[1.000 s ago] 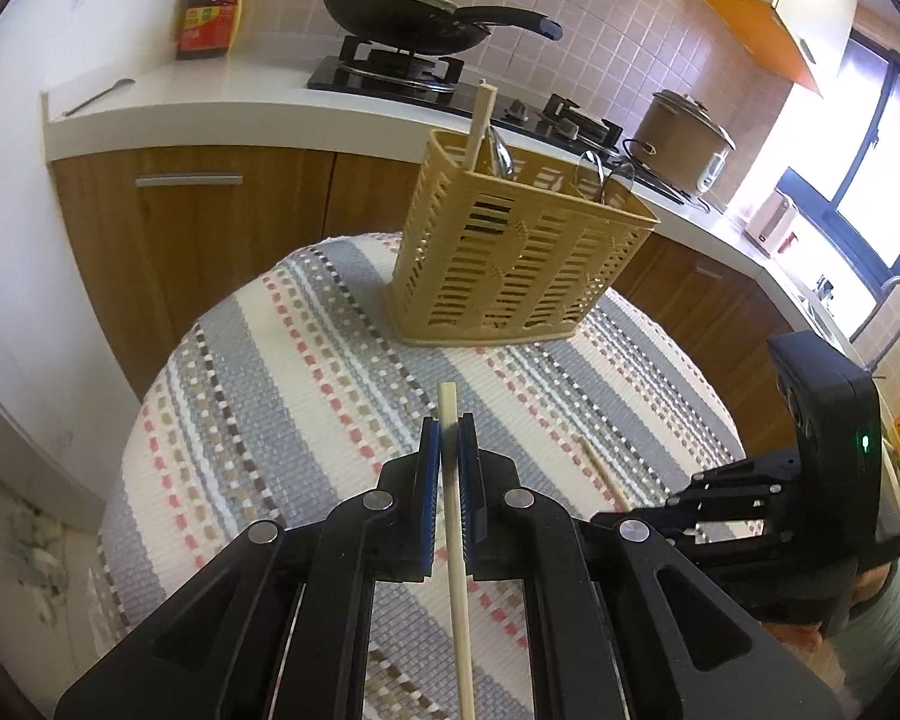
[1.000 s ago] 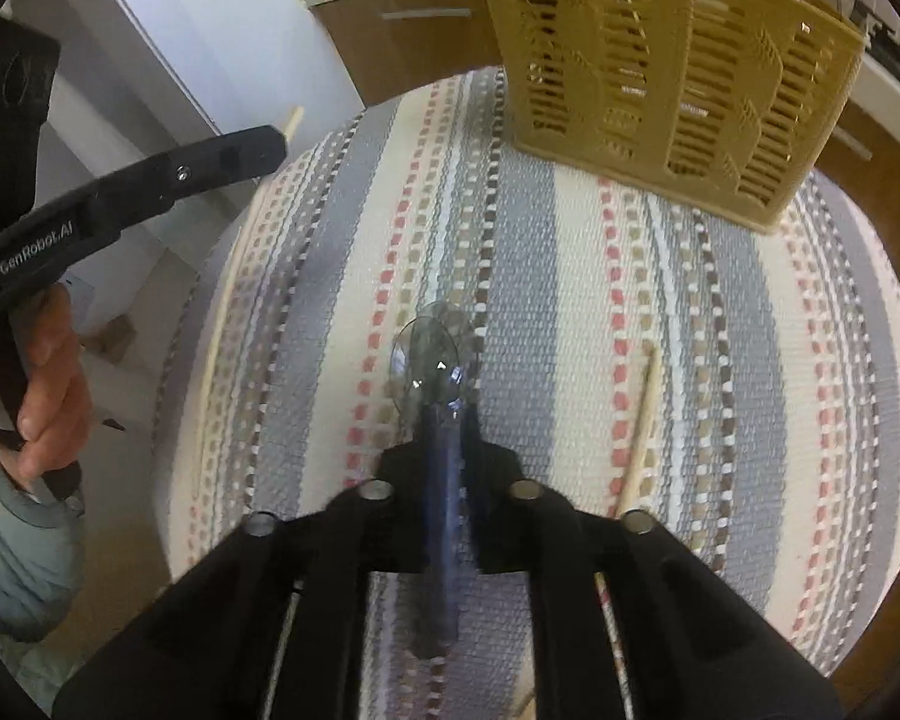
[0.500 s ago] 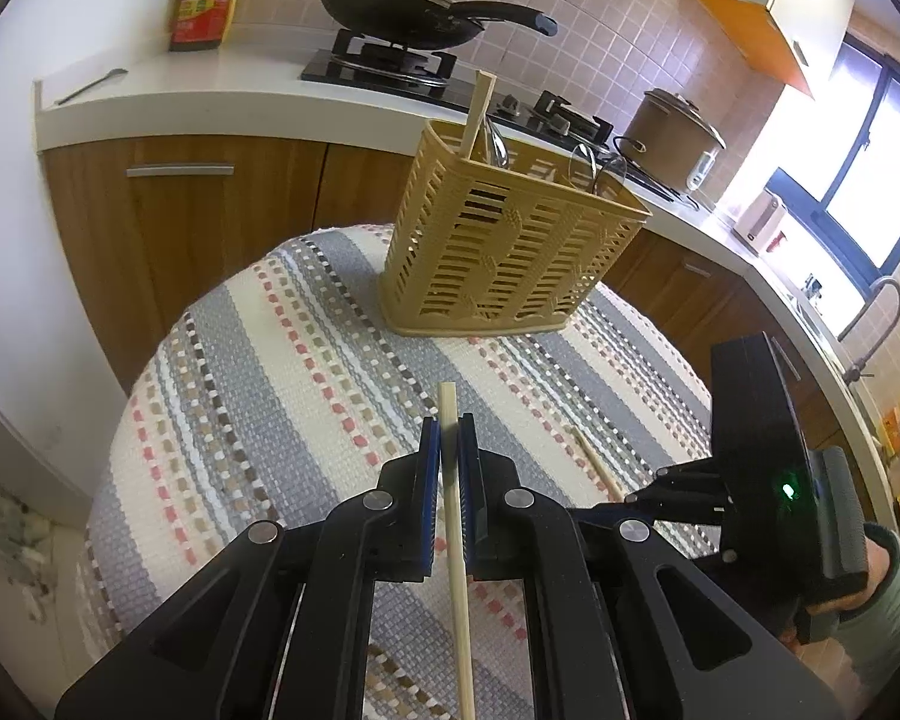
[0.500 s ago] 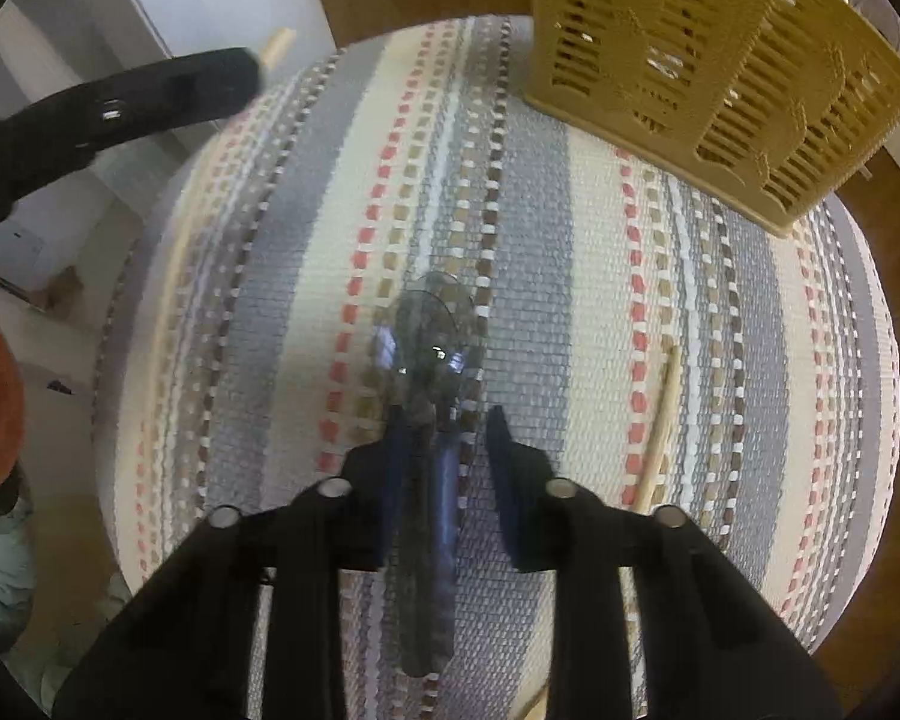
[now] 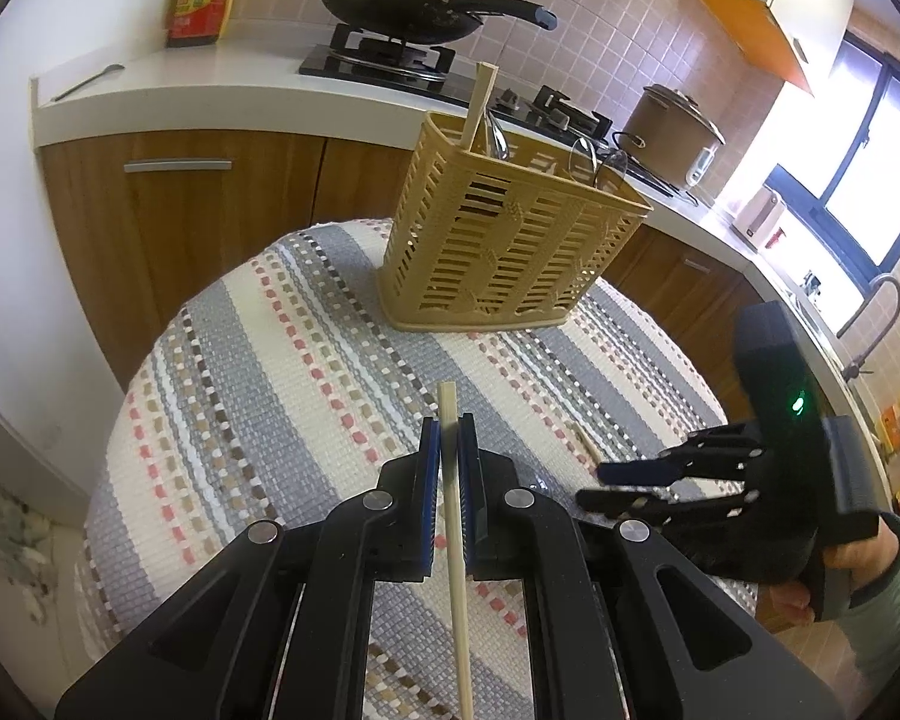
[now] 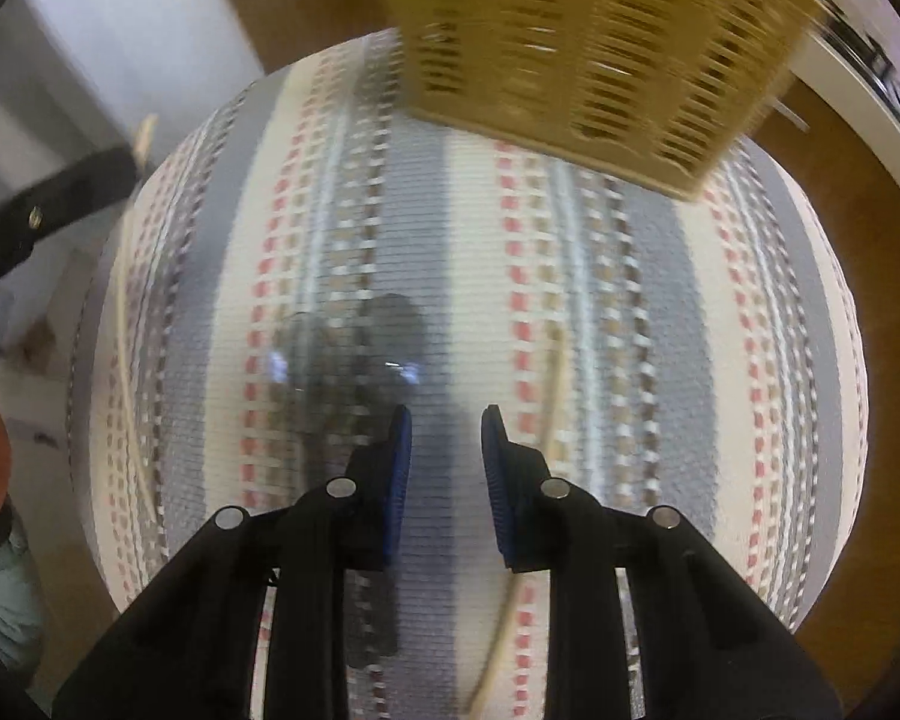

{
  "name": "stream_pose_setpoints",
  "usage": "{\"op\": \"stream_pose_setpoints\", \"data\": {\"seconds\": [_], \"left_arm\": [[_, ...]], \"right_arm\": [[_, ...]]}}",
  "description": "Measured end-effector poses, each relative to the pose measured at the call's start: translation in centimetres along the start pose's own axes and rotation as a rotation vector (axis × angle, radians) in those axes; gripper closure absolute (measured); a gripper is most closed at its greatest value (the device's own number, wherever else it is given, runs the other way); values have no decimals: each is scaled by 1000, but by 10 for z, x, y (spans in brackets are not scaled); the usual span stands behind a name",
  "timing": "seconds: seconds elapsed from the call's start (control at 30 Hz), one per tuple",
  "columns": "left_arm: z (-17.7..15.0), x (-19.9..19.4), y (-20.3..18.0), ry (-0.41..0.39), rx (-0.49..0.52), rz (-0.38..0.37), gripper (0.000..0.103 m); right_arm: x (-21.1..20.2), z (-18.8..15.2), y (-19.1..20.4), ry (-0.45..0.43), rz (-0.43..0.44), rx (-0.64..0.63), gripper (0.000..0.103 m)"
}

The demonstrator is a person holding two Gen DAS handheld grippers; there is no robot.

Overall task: Organize utensils
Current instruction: 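Lift the chopstick with the left tool while the right tool lifts the clear spoon toward the basket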

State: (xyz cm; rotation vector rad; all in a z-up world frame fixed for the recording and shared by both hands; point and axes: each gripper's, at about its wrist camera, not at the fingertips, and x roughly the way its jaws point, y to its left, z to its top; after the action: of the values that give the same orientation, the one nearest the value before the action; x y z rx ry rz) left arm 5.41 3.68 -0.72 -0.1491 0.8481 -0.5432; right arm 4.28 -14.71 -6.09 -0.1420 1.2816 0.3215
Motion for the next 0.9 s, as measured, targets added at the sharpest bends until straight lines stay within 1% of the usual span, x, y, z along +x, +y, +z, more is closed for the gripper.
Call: {"op": "stream_pose_setpoints", "data": {"seconds": [0.13, 0.17, 0.23, 0.33, 0.5, 0.57, 0.6, 0.7, 0.73, 0.83, 0.87, 0.9], "left_arm": [[0, -5, 2, -7, -1, 1, 99], [-1, -6, 3, -8, 0, 1, 99], [-1, -8, 5, -11, 0, 2, 99], [-1, -8, 10, -10, -7, -2, 99], [-1, -8, 10, -7, -5, -4, 99], [0, -7, 10, -6, -4, -7, 99], [0, -7, 10, -5, -3, -6, 99], [1, -6, 10, -3, -1, -5, 99], [1, -5, 10, -3, -1, -4, 99], [3, -4, 8, -8, 1, -12, 99], [4, -4, 6, -9, 7, -12, 99], [4, -4, 5, -10, 11, -11, 99]], "right_arm": [[16, 10, 9, 78, 33, -13, 81], [18, 11, 11, 84, 30, -17, 80], [20, 13, 14, 92, 33, -23, 74], [28, 23, 19, 96, -3, -35, 71], [38, 42, 36, 117, -36, -66, 60], [41, 51, 42, 140, -51, -80, 60], [42, 54, 40, 157, -42, -72, 62], [43, 62, 38, 174, -24, -63, 74], [45, 68, 32, 169, -30, -61, 74], [34, 62, 18, 118, -12, -51, 74], [30, 59, 15, 99, -10, -49, 74], [18, 46, 12, 78, -1, -47, 74]]}}
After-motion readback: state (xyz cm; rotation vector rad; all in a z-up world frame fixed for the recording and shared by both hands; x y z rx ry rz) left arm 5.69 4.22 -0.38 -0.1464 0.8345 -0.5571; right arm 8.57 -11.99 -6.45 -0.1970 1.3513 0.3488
